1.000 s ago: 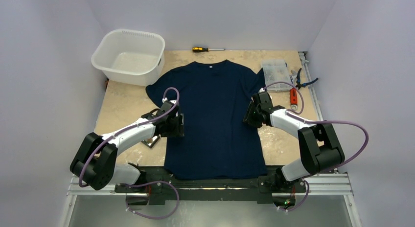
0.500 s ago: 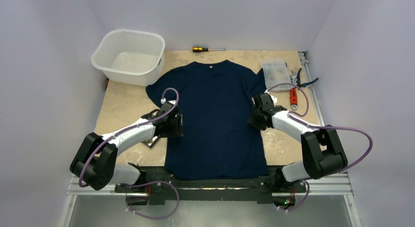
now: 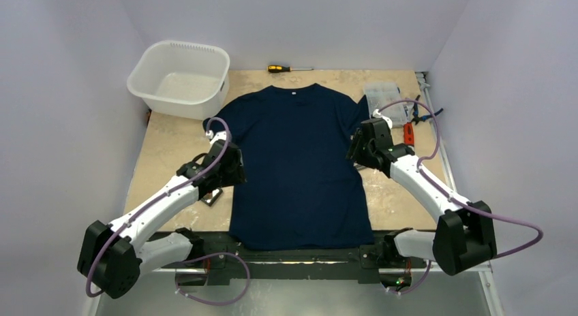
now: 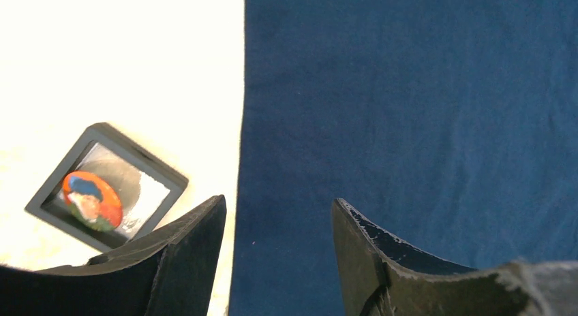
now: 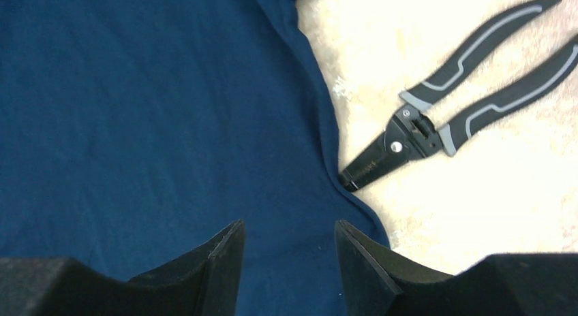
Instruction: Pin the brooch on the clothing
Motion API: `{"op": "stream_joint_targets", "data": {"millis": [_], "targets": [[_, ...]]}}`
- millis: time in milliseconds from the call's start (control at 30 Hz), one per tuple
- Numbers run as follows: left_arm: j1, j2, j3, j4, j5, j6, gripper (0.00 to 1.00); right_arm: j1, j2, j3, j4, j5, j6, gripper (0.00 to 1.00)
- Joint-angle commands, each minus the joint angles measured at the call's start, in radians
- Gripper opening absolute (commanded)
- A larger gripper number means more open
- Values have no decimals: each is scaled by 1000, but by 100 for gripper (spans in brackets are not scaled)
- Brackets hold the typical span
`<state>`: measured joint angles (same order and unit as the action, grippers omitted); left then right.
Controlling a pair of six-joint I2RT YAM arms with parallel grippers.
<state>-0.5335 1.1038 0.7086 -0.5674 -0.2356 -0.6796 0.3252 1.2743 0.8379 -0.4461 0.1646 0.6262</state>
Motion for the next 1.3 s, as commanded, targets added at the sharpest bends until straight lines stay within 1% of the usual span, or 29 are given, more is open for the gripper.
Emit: {"op": "stream_joint_targets", "data": {"millis": [0,33,133,167,233,333,433,667,1267], "targets": [[-6,-67,38,-88,-113,-99,57,-3,-52,39,47,-63,-43,56],[-6,-81,38,-103,-132,-117,57,-3,-56,36,68,-92,-47,57],[-6,-125,40,-146,-188,-168,58,-4,-62,35,100,-116,-55,60],[-4,-139,40,-159,-207,-185,58,-3,-64,34,106,-121,-57,63],[-6,-163,37,-181,-240,-218,59,-3,-69,33,114,-117,-57,72],[-5,-187,25,-213,-281,-269,60,-4,-78,29,127,-97,-59,82],[-5,-192,17,-253,-314,-332,61,-3,-84,29,138,-88,-67,85],[-5,-196,17,-330,-399,-435,61,-4,-62,30,138,-95,-87,86],[-4,-110,12,-363,-501,-503,60,-3,-58,39,109,-129,-130,83]]}}
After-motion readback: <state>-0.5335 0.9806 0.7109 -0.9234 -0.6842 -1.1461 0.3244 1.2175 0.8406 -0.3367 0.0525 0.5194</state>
